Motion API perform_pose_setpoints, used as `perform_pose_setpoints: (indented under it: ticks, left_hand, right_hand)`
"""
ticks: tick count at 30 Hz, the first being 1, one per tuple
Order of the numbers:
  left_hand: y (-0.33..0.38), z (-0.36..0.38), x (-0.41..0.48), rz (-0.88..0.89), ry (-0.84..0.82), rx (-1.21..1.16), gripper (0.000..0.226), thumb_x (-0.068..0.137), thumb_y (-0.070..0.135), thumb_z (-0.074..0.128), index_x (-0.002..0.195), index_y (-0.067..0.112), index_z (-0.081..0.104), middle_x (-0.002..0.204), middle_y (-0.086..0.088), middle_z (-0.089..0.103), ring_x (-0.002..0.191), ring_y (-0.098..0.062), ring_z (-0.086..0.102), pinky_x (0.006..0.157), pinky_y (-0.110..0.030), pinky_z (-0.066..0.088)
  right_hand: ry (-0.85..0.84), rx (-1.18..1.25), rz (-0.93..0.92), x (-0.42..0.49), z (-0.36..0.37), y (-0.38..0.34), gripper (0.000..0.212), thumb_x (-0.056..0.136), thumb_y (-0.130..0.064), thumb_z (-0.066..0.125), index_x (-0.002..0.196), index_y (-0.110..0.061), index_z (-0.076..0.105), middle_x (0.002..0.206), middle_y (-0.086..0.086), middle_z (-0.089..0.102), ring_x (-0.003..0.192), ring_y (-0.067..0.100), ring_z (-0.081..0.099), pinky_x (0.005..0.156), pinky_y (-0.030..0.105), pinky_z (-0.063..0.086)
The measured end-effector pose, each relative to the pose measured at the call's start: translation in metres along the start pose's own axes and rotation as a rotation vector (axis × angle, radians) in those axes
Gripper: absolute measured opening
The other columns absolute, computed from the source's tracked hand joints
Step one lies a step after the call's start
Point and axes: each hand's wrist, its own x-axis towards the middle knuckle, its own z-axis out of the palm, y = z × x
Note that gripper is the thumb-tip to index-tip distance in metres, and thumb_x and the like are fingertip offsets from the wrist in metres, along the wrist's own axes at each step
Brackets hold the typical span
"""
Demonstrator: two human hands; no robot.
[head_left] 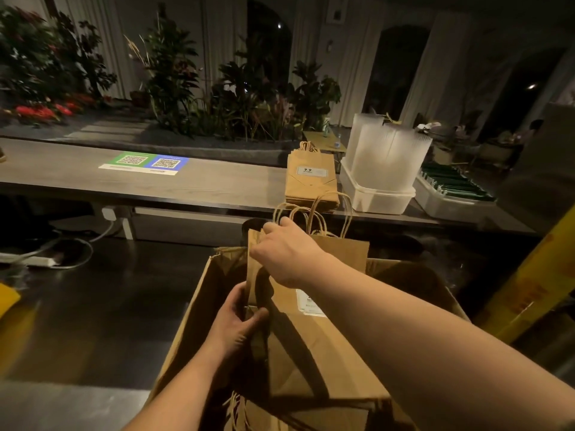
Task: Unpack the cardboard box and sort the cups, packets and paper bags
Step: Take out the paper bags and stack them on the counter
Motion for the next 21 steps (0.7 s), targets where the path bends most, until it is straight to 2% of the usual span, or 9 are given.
perform_pose_setpoints:
  ticks: [2,4,6,8,11,14,16,19,21]
  left_hand:
    - [-0.003,0.003,0.001,-0.052,-0.052,0.074,0.056,0.081,0.021,0.084,0.12,0.035,0.046,0.113,0.013,0.056,0.116,-0.013,0.055,0.084,-0.017,0.044]
    - [-0.009,0.01,0.001,-0.112,-0.068,0.098,0.053,0.087,0.003,0.075,0.12,0.031,0.044,0.105,0.015,0.055,0.1,-0.002,0.055,0.075,-0.011,0.041]
    - [-0.013,0.014,-0.002,-0.177,-0.043,0.041,0.051,0.09,0.001,0.071,0.122,0.033,0.047,0.102,0.01,0.062,0.09,-0.003,0.059,0.076,-0.017,0.048]
    - [-0.013,0.015,-0.008,-0.218,-0.014,-0.013,0.053,0.091,0.006,0.073,0.126,0.039,0.05,0.11,0.006,0.069,0.099,-0.011,0.065,0.083,-0.03,0.053]
    - [-0.013,0.011,-0.01,-0.148,-0.024,0.051,0.056,0.088,0.017,0.078,0.132,0.04,0.051,0.119,0.012,0.071,0.117,-0.013,0.062,0.104,-0.045,0.049]
    - [-0.012,0.009,-0.01,-0.084,-0.02,0.067,0.062,0.088,0.018,0.077,0.137,0.044,0.049,0.121,0.016,0.071,0.12,-0.012,0.061,0.11,-0.054,0.044]
    - [-0.012,0.007,-0.009,-0.075,-0.008,0.058,0.062,0.088,0.02,0.078,0.135,0.046,0.048,0.123,0.015,0.069,0.122,-0.015,0.06,0.109,-0.054,0.045]
    - [-0.014,0.008,-0.008,-0.055,-0.009,0.06,0.062,0.088,0.022,0.078,0.138,0.045,0.048,0.124,0.016,0.069,0.122,-0.015,0.061,0.105,-0.05,0.05]
    - [-0.013,0.009,-0.011,-0.046,-0.011,0.053,0.058,0.091,0.017,0.073,0.137,0.042,0.049,0.12,0.016,0.07,0.115,-0.011,0.064,0.089,-0.032,0.055]
  right_hand:
    - [-0.036,-0.015,-0.012,-0.002,0.009,-0.005,0.027,0.098,-0.024,0.065,0.124,-0.018,0.067,0.11,0.004,0.068,0.106,0.021,0.053,0.09,0.038,0.042]
    - [-0.072,-0.009,-0.027,-0.007,0.019,-0.007,0.027,0.097,-0.022,0.067,0.124,-0.018,0.066,0.111,0.004,0.066,0.108,0.021,0.052,0.09,0.037,0.041]
    - [-0.032,0.029,-0.015,-0.017,0.031,-0.006,0.038,0.094,-0.021,0.07,0.131,-0.02,0.061,0.127,0.006,0.062,0.122,0.025,0.048,0.101,0.04,0.04]
    - [0.11,0.085,0.088,-0.038,0.043,0.001,0.057,0.088,-0.025,0.075,0.139,-0.024,0.052,0.149,0.008,0.047,0.14,0.031,0.036,0.116,0.051,0.033]
    - [0.393,0.276,0.542,-0.087,0.058,0.014,0.064,0.087,-0.042,0.073,0.143,-0.027,0.046,0.151,0.004,0.042,0.143,0.028,0.033,0.118,0.054,0.034]
    - [0.447,0.706,1.232,-0.142,0.079,0.022,0.081,0.084,-0.05,0.077,0.149,-0.021,0.039,0.152,0.005,0.04,0.143,0.027,0.035,0.117,0.048,0.035]
    - [0.291,1.185,1.579,-0.163,0.094,0.02,0.093,0.083,-0.055,0.077,0.154,-0.017,0.031,0.154,0.011,0.042,0.14,0.034,0.043,0.107,0.049,0.045]
    - [-0.038,1.928,1.622,-0.178,0.096,0.007,0.074,0.088,-0.062,0.065,0.135,-0.006,0.059,0.12,0.019,0.072,0.109,0.039,0.07,0.08,0.045,0.058]
    - [-0.103,2.046,1.521,-0.178,0.093,-0.001,0.056,0.096,-0.054,0.059,0.121,-0.005,0.067,0.102,0.019,0.077,0.092,0.037,0.075,0.076,0.045,0.059]
